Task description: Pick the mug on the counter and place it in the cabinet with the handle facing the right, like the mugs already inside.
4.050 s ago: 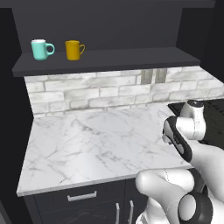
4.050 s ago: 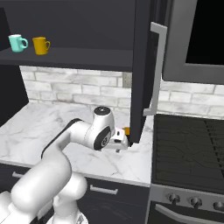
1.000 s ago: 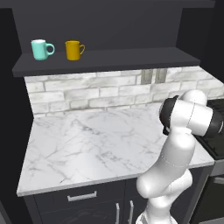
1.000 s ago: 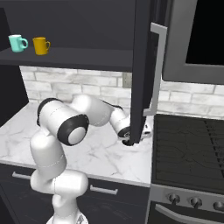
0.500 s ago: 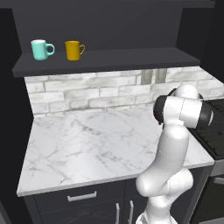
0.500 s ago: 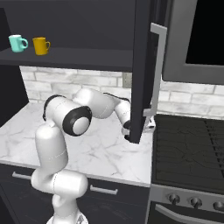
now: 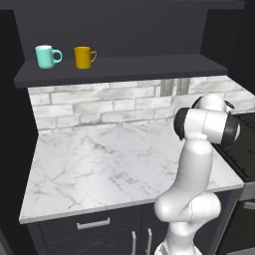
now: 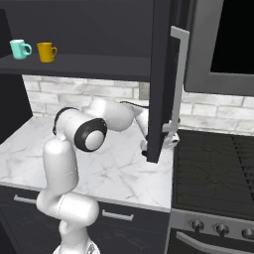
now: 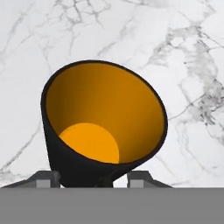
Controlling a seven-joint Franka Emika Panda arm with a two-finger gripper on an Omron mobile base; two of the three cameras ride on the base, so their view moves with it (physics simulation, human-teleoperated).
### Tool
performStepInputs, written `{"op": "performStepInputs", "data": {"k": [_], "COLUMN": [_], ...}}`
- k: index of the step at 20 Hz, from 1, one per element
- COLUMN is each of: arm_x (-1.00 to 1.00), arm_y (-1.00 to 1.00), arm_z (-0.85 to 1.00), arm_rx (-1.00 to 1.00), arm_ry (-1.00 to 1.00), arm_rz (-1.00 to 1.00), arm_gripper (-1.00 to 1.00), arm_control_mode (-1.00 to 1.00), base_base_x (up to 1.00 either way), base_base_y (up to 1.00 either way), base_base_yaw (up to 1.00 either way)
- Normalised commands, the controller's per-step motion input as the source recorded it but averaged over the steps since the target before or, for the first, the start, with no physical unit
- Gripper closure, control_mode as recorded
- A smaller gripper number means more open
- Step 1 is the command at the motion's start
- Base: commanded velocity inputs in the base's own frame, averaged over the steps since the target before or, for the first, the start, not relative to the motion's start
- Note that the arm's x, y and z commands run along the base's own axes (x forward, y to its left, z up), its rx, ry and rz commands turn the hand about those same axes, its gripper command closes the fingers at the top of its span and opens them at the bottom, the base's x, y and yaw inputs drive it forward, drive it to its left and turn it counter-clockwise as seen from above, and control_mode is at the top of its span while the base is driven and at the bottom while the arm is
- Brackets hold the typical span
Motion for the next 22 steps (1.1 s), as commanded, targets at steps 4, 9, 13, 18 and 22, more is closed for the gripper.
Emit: {"op": "performStepInputs", "data": {"k": [4,9,13,18,22], "arm_x": [-0.11,-0.22,-0.46,-0.64,-0.77], "arm_y": [0.66,0.88,0.80,0.59,0.43], "arm_z": [0.00,0.00,0.00,0.22,0.40], "arm_rx": [0.00,-0.01,-0.10,-0.14,-0.09], "arm_ry": [-0.05,-0.08,-0.18,-0.28,-0.32], "arm_rz": [0.04,0.02,0.00,0.00,0.00], "arm_gripper": [1.00,1.00,1.00,1.00,1.00], "arm_control_mode": [-1.00,-1.00,-1.00,-1.00,-1.00], "base_base_x": [0.00,0.00,0.00,0.00,0.00], "base_base_y": [0.00,0.00,0.00,0.00,0.00], "base_base_yaw": [0.00,0.00,0.00,0.00,0.00]}}
